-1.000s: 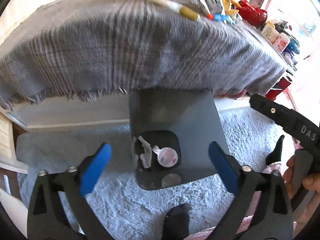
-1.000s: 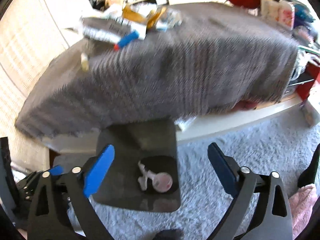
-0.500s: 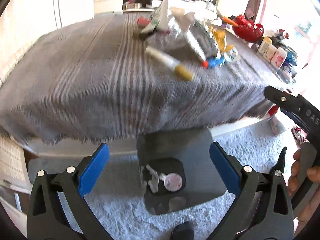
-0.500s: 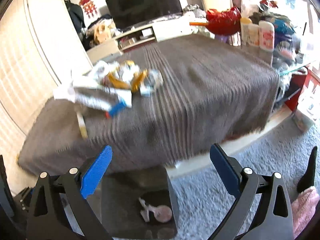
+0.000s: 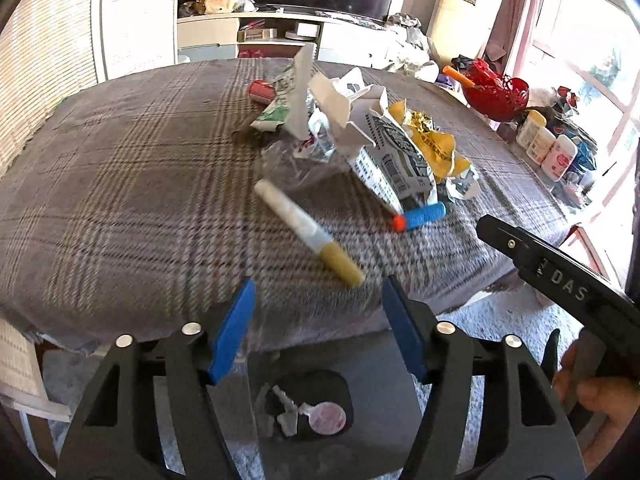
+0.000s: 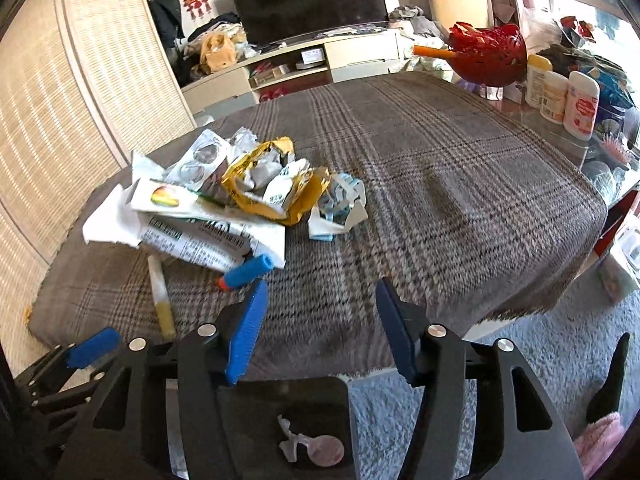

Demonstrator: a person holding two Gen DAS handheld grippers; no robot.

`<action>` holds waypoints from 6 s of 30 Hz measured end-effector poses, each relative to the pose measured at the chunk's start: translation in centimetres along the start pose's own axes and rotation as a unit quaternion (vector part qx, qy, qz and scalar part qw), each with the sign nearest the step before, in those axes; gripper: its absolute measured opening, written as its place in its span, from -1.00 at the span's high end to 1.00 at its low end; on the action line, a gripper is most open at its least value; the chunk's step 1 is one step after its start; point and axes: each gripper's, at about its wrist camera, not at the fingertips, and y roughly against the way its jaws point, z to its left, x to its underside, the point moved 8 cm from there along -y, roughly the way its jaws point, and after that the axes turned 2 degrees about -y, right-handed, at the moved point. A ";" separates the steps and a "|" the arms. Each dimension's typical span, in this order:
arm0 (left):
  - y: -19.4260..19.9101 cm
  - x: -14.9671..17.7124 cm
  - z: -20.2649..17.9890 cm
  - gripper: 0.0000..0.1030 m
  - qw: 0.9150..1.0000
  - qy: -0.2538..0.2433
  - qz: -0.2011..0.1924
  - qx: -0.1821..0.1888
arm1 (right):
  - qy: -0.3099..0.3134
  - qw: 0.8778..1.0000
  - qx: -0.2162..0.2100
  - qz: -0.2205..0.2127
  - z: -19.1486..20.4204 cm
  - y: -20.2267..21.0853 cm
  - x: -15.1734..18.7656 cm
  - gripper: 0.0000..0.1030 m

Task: Collect trash
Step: 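Grasp the white-and-yellow marker with the left tool while the right tool grasps the blue-capped pen, then carry the marker and pen to the grey bin and release both, then grasp the white paper strip with the left tool while the right tool grasps the yellow snack bag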

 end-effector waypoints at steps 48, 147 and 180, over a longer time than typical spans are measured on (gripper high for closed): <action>-1.7 -0.4 1.3 0.77 0.997 -0.042 -0.013 -0.057 | 0.073 0.994 -0.059 0.048 5.1 -3.5 1.0 0.85; 3.8 2.1 1.7 -0.67 0.999 -0.029 -0.005 -0.023 | -0.003 1.000 -0.018 -0.025 -0.6 2.4 -0.1 -0.88; 0.0 -8.5 -1.1 0.68 0.998 -0.055 -0.034 0.022 | 0.069 0.996 -0.063 0.007 4.4 -4.4 -5.0 0.32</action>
